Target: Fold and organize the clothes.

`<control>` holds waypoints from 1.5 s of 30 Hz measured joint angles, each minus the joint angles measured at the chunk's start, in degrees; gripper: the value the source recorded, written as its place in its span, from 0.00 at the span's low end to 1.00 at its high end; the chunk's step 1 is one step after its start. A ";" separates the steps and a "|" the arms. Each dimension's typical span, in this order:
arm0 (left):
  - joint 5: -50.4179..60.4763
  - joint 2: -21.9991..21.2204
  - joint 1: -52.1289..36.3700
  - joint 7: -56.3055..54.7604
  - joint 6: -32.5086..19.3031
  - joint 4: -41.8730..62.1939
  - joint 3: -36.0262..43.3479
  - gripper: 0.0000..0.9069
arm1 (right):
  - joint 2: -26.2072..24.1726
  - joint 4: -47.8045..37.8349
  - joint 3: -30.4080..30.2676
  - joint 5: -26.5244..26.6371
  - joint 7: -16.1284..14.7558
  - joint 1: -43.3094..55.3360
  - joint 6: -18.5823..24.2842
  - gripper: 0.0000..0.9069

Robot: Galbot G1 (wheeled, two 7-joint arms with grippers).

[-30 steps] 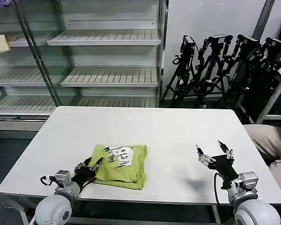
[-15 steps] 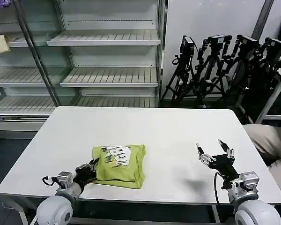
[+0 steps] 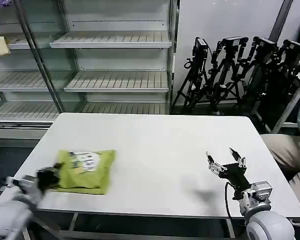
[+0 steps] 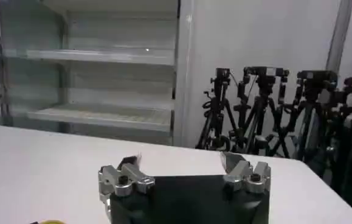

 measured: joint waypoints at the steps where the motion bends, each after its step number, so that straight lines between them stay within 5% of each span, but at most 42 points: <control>1: 0.37 1.48 0.41 1.03 -0.18 0.53 -2.02 0.00 | 0.05 -0.10 -0.17 0.00 -0.03 0.23 0.04 1.00; 7: 2.25 7.69 2.02 5.99 -0.75 0.81 -12.02 0.00 | 0.48 -0.77 -0.15 -0.04 -0.25 0.50 0.44 1.00; 11: 4.91 7.91 2.40 8.26 -0.97 -3.24 -13.35 0.00 | 0.40 -0.79 0.25 -0.15 -0.41 0.03 0.69 1.00; 16: 11.34 4.02 2.31 9.40 -1.16 -10.09 -7.99 0.00 | 0.12 -0.38 1.14 -0.13 -0.43 -1.02 0.76 1.00; 23: 20.33 -3.96 3.55 7.48 -0.68 -18.58 9.13 0.01 | 0.39 -0.05 2.63 -0.17 -0.48 -2.57 0.98 1.00; 33: 28.46 -16.92 0.33 1.51 -0.03 -18.82 27.59 0.01 | -0.89 0.22 4.74 0.39 -0.16 -2.91 0.89 1.00; 45: 23.53 -19.01 -7.87 -1.92 2.59 -17.45 30.31 0.01 | -1.88 -1.12 3.88 0.70 0.06 -1.06 0.50 1.00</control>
